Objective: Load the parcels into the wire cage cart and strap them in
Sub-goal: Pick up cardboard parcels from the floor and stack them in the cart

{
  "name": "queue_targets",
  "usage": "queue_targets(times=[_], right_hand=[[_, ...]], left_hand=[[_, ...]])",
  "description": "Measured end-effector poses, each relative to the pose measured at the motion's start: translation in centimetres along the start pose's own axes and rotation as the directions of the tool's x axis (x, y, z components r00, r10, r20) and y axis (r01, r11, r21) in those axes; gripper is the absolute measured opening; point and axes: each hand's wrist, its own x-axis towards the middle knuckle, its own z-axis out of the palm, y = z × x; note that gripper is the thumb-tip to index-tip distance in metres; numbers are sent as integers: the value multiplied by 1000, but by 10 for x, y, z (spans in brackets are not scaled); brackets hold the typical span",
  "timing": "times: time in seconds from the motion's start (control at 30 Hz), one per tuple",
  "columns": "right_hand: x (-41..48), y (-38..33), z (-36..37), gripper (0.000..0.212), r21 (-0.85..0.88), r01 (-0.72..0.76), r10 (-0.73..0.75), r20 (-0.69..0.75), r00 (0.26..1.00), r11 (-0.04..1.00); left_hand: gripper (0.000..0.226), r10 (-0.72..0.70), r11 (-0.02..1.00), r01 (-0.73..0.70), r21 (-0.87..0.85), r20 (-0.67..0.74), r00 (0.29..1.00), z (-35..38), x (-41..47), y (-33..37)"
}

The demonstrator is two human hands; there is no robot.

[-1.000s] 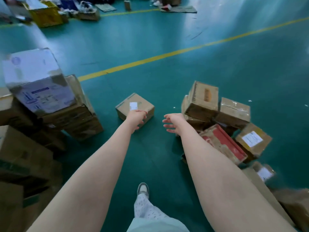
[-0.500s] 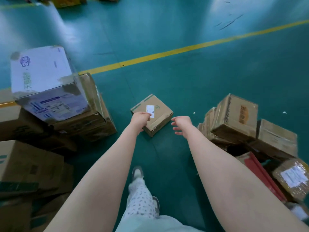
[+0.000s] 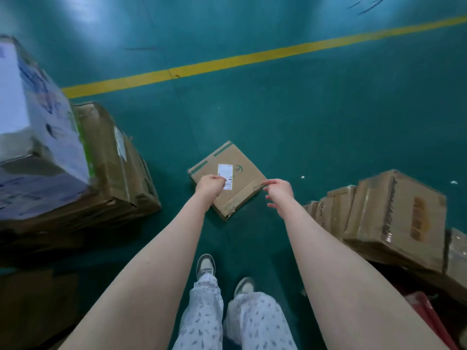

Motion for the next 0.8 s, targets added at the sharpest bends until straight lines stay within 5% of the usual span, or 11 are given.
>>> queue_targets(times=[0.3, 0.43, 0.53, 0.67, 0.8], right_hand=[[187, 61, 72, 35, -155, 63, -62, 13, 998, 986], [261, 84, 100, 39, -214, 97, -96, 15, 995, 972], [325, 102, 125, 43, -287, 126, -140, -27, 990, 950], [386, 125, 142, 55, -417, 138, -206, -124, 971, 898], [423, 133, 151, 68, -344, 43, -93, -131, 987, 938]], left_hand=[[16, -69, 996, 69, 59, 4, 998, 65, 180, -79], [14, -213, 974, 217, 64, -58, 975, 88, 244, -125], [59, -388, 920, 392, 32, -77, 918, 104, 298, -162], [63, -493, 868, 491, -71, -29, 869, 120, 344, -200], [79, -454, 860, 441, -257, 10, 891, 137, 367, -214]])
